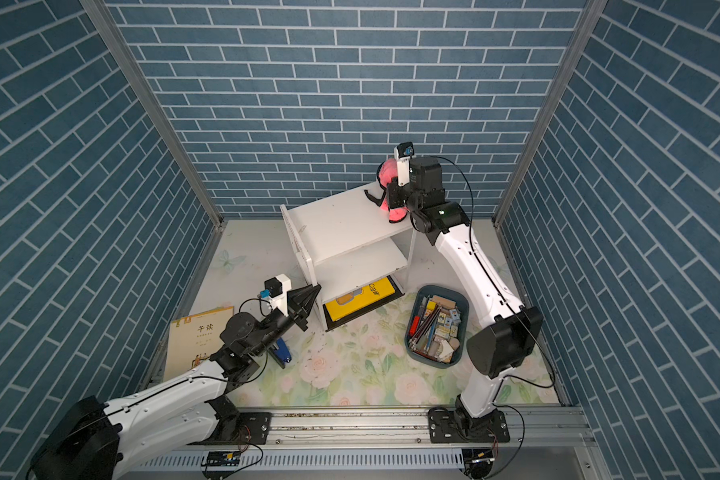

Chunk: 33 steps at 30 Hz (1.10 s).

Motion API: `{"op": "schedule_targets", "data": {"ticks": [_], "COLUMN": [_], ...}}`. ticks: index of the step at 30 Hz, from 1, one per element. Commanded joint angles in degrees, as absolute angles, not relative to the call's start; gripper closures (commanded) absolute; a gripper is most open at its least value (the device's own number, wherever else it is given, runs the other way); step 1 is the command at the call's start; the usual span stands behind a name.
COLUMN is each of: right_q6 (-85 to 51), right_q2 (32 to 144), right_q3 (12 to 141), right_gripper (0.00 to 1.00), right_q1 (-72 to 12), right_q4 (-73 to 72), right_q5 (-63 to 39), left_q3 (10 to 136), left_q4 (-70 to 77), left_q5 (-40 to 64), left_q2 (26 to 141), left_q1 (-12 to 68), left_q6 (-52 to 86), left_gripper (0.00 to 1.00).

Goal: Wipe the bookshelf clean with a cloth
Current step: Wipe the dust from the shelf.

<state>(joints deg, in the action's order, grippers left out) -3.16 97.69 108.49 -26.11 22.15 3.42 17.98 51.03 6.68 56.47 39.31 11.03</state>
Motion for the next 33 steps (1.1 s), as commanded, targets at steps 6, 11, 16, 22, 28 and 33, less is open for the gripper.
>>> {"op": "schedule_targets", "data": {"ticks": [6, 11, 16, 22, 28, 33], "right_q6": [-1.7, -4.0, -7.0, -15.7, -26.1, -26.9], "right_q2": [83.9, 72.4, 58.8, 35.3, 21.9, 13.5], "right_q3": [91.8, 82.2, 74.8, 53.7, 32.8, 17.5], "right_gripper": [1.0, 1.0, 1.0, 1.0, 1.0, 1.0], "right_q1": [-25.8, -25.8, -25.8, -26.0, -28.3, -31.3], "right_q4": [30.8, 32.1, 32.9, 22.7, -2.7, -27.7], "right_q5": [7.5, 8.6, 5.9, -7.9, -21.9, -13.5], "left_q3": [17.7, 17.7, 17.6, 16.6, 15.3, 13.5], "left_q4": [45.9, 46.2, 45.8, 43.2, 43.4, 45.3], "left_q5": [-3.0, -2.5, -1.8, -4.1, 2.1, 3.2], "left_q2": [60.0, 60.4, 59.1, 50.9, 45.6, 42.5], "left_q1": [38.0, 38.0, 38.0, 38.0, 38.0, 38.0], "left_q6": [18.1, 18.2, 18.4, 17.6, 13.1, 12.8], "left_gripper": [1.0, 1.0, 1.0, 0.99, 0.66, 0.49]}}
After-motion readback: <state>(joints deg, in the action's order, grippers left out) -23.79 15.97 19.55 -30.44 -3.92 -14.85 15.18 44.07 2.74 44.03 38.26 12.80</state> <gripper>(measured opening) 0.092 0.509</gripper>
